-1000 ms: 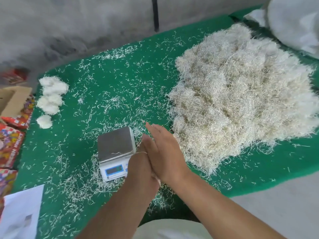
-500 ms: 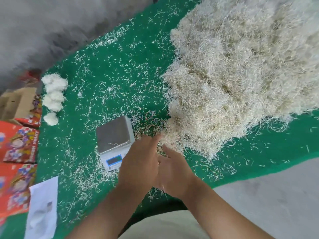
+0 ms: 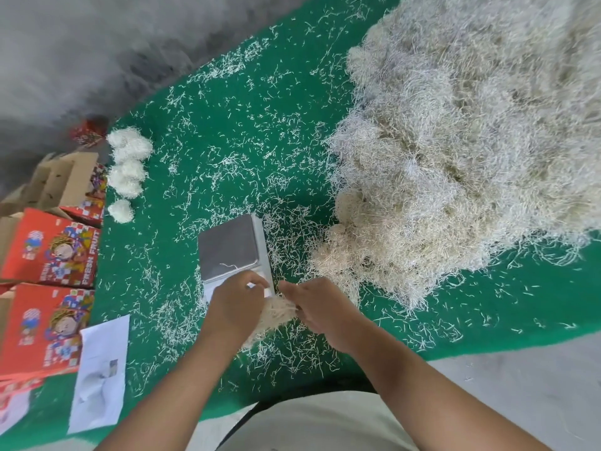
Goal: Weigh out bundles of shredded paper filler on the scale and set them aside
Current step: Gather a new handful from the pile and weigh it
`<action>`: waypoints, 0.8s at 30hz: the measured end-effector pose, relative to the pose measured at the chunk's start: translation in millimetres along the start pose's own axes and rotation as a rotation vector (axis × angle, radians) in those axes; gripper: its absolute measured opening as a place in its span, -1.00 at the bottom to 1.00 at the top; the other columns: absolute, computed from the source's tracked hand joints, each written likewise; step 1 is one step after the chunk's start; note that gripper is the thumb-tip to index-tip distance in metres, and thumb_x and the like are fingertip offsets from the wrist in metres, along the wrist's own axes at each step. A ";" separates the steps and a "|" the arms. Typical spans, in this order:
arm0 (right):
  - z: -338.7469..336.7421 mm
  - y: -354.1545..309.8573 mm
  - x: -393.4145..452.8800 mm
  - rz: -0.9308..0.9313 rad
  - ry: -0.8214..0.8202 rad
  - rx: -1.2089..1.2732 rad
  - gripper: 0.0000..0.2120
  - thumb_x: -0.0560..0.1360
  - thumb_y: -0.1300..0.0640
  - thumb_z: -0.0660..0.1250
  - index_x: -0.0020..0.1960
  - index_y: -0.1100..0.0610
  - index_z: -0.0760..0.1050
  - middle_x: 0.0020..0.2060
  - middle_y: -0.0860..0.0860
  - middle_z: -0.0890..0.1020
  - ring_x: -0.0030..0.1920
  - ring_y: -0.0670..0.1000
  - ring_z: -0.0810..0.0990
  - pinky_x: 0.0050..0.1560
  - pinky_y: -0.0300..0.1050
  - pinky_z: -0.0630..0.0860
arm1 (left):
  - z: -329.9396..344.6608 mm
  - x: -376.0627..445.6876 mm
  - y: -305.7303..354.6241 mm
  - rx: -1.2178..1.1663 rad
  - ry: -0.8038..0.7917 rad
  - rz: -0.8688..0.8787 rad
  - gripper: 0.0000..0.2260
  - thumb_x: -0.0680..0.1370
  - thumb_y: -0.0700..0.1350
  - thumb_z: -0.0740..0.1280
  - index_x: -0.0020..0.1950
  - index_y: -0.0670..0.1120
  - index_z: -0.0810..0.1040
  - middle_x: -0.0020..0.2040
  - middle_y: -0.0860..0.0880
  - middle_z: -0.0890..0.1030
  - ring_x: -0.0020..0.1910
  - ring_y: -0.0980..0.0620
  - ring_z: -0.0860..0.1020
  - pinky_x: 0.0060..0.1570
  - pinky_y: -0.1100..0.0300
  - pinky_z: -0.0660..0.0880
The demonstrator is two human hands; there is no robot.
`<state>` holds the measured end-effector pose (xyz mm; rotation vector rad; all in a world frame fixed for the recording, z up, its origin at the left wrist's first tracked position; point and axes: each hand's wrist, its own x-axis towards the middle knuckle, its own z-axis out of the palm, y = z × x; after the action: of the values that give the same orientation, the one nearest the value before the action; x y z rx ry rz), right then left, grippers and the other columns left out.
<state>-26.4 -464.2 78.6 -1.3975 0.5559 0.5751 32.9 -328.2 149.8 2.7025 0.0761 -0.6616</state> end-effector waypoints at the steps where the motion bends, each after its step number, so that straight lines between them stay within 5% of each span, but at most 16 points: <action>1: -1.0 -4.9 -0.2 0.031 0.007 0.017 -0.79 0.72 0.00 0.26 0.20 0.10 0.58 -0.23 0.05 0.52 -0.46 -0.12 0.35 -0.38 -0.18 0.45 | -1.0 3.7 -5.8 0.017 0.000 -0.031 -0.81 0.65 -0.03 0.24 -0.03 0.16 0.63 0.18 0.02 0.63 -0.21 0.02 0.62 -0.28 0.12 0.53; 3: 5.9 -9.7 -2.8 0.017 -0.032 0.021 -0.70 0.73 0.11 0.25 0.43 0.16 0.49 -0.17 0.06 0.55 -0.42 -0.12 0.36 -0.42 -0.20 0.44 | -0.6 6.7 -14.9 0.031 0.006 -0.068 -0.81 0.65 -0.03 0.25 -0.05 0.14 0.64 0.17 0.00 0.63 -0.27 0.05 0.54 -0.33 0.17 0.43; 6: 10.6 -8.3 3.6 -0.022 -0.038 0.103 -0.60 0.68 -0.02 0.34 0.16 0.36 0.59 -0.35 -0.02 0.49 -0.43 -0.13 0.39 -0.40 -0.23 0.38 | -4.0 10.6 -19.1 -0.008 0.034 -0.076 -0.80 0.65 -0.05 0.26 -0.08 0.13 0.64 0.10 0.02 0.59 -0.21 0.09 0.54 -0.31 0.19 0.40; 9: 9.7 -5.8 3.1 0.004 -0.086 0.095 -0.75 0.70 0.02 0.33 0.02 0.19 0.64 -0.37 -0.03 0.53 -0.48 -0.14 0.40 -0.42 -0.26 0.38 | -6.2 15.7 -22.1 -0.049 0.018 -0.087 -0.81 0.63 -0.04 0.29 -0.10 0.12 0.67 0.04 0.04 0.63 -0.12 0.09 0.55 -0.20 0.14 0.44; 13: -4.5 -4.6 -2.3 -0.080 -0.079 0.270 -0.71 0.70 0.07 0.31 -0.05 0.27 0.59 -0.44 -0.07 0.53 -0.50 -0.14 0.37 -0.45 -0.30 0.35 | 0.0 12.3 -21.1 -0.263 -0.156 -0.084 -0.80 0.62 -0.15 0.33 -0.03 0.07 0.72 -0.04 -0.04 0.69 -0.11 -0.10 0.63 -0.18 0.04 0.53; 18: 6.7 -19.3 -12.6 -0.297 -0.073 0.091 -0.83 0.72 0.10 0.26 -0.02 -0.03 0.56 -0.36 -0.11 0.63 -0.46 -0.22 0.47 -0.42 -0.32 0.45 | 11.8 8.7 5.1 -1.334 -0.449 -0.436 -0.73 0.63 -0.07 0.21 -0.16 -0.18 0.58 -0.28 -0.16 0.53 -0.33 -0.09 0.56 -0.27 0.07 0.58; 21: 15.8 -22.9 -13.6 -0.352 0.082 -0.131 -0.82 0.69 0.14 0.22 0.02 -0.13 0.48 -0.21 -0.03 0.68 -0.45 -0.22 0.55 -0.51 -0.27 0.48 | 15.6 10.6 17.8 -1.451 -0.357 -0.440 -0.58 0.61 0.17 0.35 -0.17 -0.15 0.72 -0.25 -0.14 0.61 -0.21 -0.17 0.65 -0.13 -0.03 0.64; 24: 18.0 -26.5 -13.9 -0.424 0.227 -0.142 -0.86 0.64 0.09 0.28 0.16 -0.09 0.43 -0.16 -0.02 0.69 -0.27 -0.11 0.69 -0.35 -0.04 0.67 | 12.4 8.6 26.8 -1.439 -0.354 -0.319 -0.61 0.54 0.21 0.45 0.03 -0.13 0.69 -0.19 -0.10 0.64 -0.19 -0.11 0.67 -0.17 0.00 0.65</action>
<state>-18.6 -449.2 109.2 -1.6693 0.3854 0.1162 38.8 -358.0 144.4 1.1835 0.6224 -0.7319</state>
